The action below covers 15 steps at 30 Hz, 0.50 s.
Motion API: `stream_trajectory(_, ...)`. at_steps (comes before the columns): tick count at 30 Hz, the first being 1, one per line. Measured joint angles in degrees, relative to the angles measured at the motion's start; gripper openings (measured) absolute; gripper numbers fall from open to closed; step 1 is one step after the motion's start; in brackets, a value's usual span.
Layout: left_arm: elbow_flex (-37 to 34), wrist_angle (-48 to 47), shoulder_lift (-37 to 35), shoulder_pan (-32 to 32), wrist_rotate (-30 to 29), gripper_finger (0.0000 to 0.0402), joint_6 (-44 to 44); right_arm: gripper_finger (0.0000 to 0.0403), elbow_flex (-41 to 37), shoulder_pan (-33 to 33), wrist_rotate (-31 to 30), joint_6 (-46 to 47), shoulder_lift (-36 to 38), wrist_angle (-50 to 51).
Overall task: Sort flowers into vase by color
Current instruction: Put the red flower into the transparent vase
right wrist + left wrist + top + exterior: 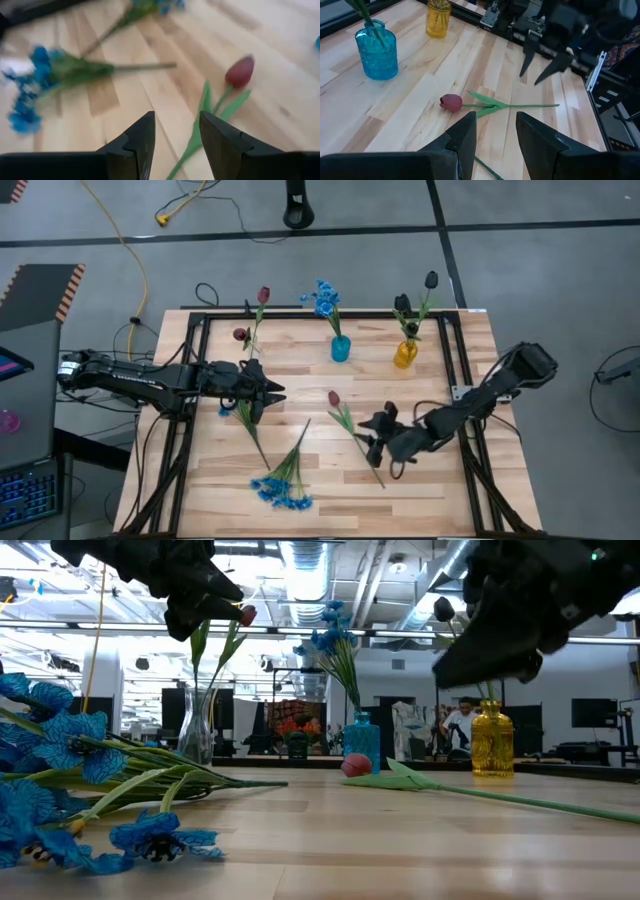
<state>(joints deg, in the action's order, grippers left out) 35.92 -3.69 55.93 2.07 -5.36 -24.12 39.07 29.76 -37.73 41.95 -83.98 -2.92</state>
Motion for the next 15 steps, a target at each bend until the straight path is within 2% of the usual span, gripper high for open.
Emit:
stream_trajectory(8, 0.0, -0.45, 0.0, 0.0, 0.01, 0.0125, 1.45, 0.0179, 7.07, -0.84, 1.46, 3.94, -9.96, 8.16)
stream_trajectory(15, 0.0, -0.86, -0.01, 0.0, 0.01, 0.0126, 1.47, 0.0179, 8.11, -2.7, 4.56, 8.1, -14.67, 9.5)
